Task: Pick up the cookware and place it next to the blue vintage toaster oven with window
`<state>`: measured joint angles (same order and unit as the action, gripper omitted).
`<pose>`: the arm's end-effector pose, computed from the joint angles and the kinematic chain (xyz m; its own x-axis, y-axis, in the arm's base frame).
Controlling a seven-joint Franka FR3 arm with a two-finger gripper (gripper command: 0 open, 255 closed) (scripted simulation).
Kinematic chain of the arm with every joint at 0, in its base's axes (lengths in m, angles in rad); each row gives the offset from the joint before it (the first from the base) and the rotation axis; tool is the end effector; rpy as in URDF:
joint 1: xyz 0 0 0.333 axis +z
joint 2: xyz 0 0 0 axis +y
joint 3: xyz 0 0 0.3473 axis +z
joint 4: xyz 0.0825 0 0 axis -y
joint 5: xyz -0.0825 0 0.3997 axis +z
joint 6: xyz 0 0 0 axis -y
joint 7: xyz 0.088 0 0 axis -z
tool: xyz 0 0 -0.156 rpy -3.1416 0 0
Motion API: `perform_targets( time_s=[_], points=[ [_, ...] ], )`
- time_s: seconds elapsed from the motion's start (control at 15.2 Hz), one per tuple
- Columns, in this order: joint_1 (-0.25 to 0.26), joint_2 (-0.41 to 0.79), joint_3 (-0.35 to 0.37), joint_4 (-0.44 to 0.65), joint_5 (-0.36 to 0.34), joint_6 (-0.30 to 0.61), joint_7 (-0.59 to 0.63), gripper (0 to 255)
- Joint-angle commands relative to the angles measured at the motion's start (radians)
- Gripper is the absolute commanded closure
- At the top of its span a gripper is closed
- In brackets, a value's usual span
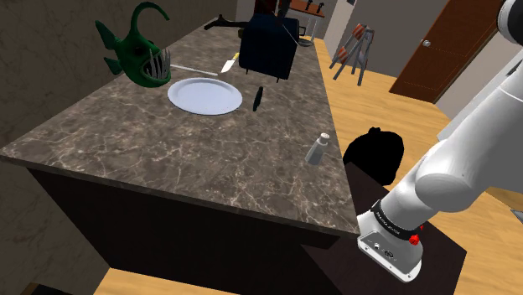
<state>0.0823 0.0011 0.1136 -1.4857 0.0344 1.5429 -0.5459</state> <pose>0.5589 0.1164 0.6452 0.7344 0.6756 0.0658 0.6770 -0.7359 -0.0003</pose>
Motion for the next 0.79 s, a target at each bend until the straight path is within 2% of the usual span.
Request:
perform_targets(
  time_s=[0.0, 0.73],
  points=[
    [-0.025, -0.023, -0.025, -0.027, 0.005, 0.003, -0.051, 255],
    [-0.153, -0.048, -0.165, -0.054, 0.014, -0.007, -0.319, 255]
  ],
)
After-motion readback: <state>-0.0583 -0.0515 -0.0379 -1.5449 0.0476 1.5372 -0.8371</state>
